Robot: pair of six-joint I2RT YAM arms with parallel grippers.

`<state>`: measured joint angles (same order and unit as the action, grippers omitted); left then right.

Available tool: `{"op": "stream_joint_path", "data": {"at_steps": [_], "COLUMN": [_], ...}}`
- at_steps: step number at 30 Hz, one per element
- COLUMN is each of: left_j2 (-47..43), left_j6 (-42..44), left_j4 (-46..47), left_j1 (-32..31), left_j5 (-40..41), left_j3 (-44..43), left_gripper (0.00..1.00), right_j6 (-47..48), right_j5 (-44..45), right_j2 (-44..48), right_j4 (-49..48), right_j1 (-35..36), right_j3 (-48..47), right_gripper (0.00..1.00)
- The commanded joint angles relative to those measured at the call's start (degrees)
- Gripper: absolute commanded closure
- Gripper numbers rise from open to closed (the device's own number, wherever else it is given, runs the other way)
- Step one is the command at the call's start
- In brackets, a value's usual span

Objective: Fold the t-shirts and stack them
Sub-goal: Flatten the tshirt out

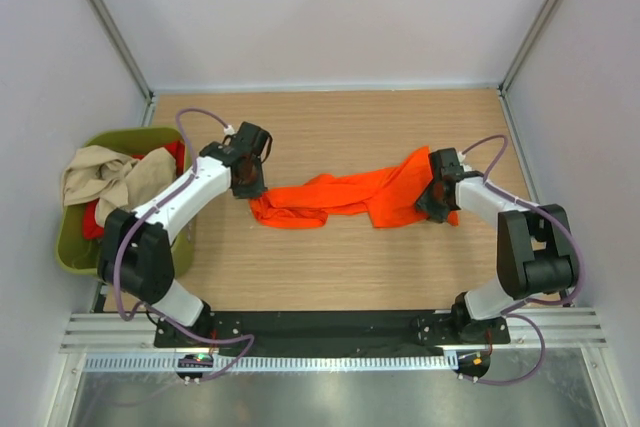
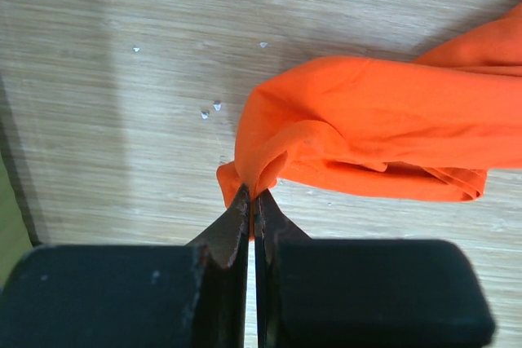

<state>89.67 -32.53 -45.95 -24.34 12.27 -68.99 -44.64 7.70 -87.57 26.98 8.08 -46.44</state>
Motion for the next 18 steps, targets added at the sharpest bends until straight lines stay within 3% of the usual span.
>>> {"op": "stream_joint_path", "data": {"at_steps": [1,7,8,9,12,13,15,18], "left_j2": [-3.18,-3.36,-3.19,-3.01,-3.53,-3.88,-6.33,-9.76], "left_j6": [-0.25,0.19,0.28,0.37,0.72,0.80,0.98,0.28], "left_j4": [1.31,2.97,2.80,2.63,-0.44,-1.67,-4.40,-3.80], "left_j1": [0.26,0.26,0.26,0.26,0.34,0.26,0.26,0.26], "left_j5": [-0.32,-0.93,-0.76,-0.15,6.06,7.92,11.70,8.93], "left_j3": [0.78,3.07,3.07,2.99,0.97,-0.34,-2.98,-2.82], "left_gripper": [1.00,0.99,0.99,0.96,0.77,0.65,0.50,0.44], "right_j6": [-2.11,-2.82,-2.99,-2.99,-1.42,-0.63,1.04,2.01], "right_j5": [1.17,2.14,1.62,1.44,3.70,4.50,6.17,8.10], "right_j2": [-1.29,-3.04,-4.26,-4.45,-1.49,0.10,6.23,13.71], "right_j4": [-3.17,-3.78,-3.69,-3.87,-0.54,1.39,7.98,13.96], "right_j1": [-0.17,-0.17,-0.08,-0.08,-0.17,-0.08,-0.08,-0.17], "right_j3": [0.56,0.65,0.56,0.73,-1.01,-2.16,-5.75,-8.14], "right_gripper": [0.58,0.60,0.63,0.77,0.99,0.99,0.99,0.99]}}
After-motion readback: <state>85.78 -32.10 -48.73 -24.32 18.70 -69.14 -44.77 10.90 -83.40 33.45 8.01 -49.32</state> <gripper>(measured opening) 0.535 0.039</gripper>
